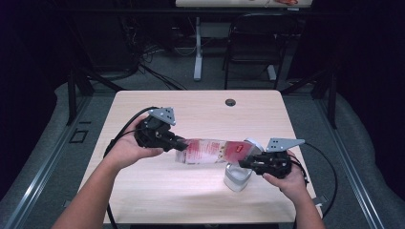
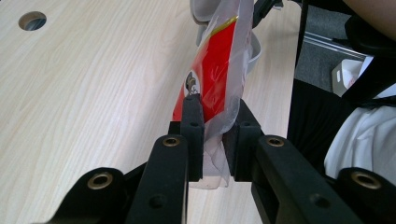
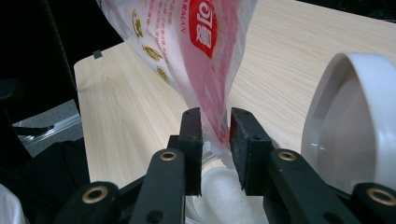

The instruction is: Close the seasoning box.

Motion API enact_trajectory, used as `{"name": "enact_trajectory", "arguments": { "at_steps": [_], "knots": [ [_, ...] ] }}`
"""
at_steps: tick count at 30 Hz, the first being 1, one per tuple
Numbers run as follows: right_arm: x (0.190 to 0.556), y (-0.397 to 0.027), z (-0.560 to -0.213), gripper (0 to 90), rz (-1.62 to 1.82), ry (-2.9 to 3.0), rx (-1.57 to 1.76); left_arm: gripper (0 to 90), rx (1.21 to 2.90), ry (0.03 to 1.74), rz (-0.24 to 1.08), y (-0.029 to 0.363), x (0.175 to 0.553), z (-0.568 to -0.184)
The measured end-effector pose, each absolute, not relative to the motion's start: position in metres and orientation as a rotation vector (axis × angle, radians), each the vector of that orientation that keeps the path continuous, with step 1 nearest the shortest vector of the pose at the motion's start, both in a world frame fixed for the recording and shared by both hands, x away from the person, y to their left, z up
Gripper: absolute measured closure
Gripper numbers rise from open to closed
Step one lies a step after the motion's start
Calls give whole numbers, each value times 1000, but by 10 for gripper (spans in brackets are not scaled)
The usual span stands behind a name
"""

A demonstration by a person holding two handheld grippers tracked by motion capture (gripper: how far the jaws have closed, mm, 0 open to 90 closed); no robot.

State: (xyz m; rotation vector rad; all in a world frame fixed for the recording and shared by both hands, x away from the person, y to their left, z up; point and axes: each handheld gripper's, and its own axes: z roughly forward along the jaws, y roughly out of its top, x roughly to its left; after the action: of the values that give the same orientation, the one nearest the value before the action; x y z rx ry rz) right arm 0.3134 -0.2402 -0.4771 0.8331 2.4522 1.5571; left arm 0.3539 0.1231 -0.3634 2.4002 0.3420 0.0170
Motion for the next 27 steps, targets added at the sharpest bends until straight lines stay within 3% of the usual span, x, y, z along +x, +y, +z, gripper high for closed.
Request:
{"name": "enact_trajectory", "arguments": {
  "at_steps": [5, 27],
  "knots": [
    [312, -238, -476, 851, 1528, 2468, 822, 794, 2401, 344, 21, 126, 355, -366],
    [307, -231, -470, 900, 1519, 2487, 765, 781, 2371, 393, 26, 143, 355, -388]
  ]
}}
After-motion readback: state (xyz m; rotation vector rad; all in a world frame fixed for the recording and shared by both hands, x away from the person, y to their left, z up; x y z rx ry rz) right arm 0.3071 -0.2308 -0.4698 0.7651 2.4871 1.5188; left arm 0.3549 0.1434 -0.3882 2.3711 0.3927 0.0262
